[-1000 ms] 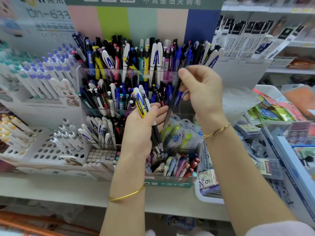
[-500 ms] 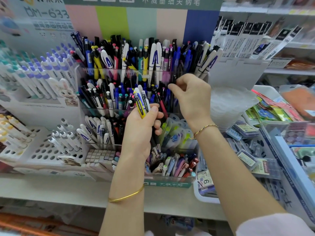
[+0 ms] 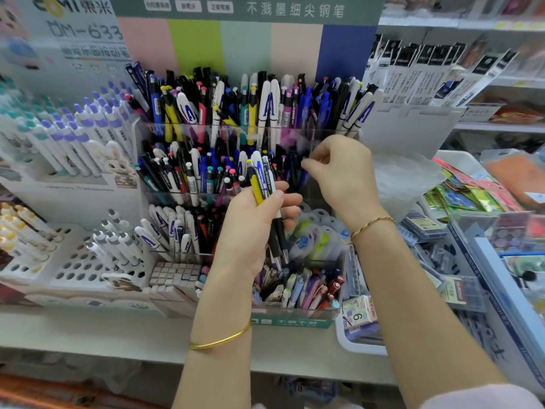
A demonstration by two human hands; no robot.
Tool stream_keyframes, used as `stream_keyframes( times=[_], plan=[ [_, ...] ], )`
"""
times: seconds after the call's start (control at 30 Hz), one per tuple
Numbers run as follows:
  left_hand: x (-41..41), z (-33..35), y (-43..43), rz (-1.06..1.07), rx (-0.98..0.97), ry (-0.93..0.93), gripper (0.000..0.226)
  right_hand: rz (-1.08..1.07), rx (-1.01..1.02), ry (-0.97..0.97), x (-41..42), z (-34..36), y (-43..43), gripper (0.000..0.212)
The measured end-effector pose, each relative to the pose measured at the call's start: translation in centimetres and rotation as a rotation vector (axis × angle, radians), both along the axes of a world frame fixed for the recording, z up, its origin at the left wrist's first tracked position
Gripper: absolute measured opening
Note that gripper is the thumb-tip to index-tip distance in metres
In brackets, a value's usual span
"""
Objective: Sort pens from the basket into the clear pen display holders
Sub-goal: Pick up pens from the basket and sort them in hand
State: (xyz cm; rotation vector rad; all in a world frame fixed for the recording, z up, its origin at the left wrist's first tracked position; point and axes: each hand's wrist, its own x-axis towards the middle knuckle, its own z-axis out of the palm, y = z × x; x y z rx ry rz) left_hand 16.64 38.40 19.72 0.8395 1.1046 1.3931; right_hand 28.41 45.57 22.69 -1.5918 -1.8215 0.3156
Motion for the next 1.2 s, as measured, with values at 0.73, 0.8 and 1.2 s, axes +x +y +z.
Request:
stream_keyframes(
  times=[0.73,0.8,1.2],
  plan=[
    [0.2,-0.4,0.1,0.083,-0.052,-0.011,0.018,-0.051,0.507,0.614,-0.4,0.4,-0.3,0.015],
    [0.2,-0.4,0.0,0.083,-0.047,-0.026,0.018,-0.018,0.434,0.472,-0.6,-0.3,-0.1,0.012],
    [0.5,-0.1,-0.1,0.045,-0.043,-0.006,0.019,-0.087,-0.069,-0.266,-0.9,-1.9,-0.1,0.028]
  ],
)
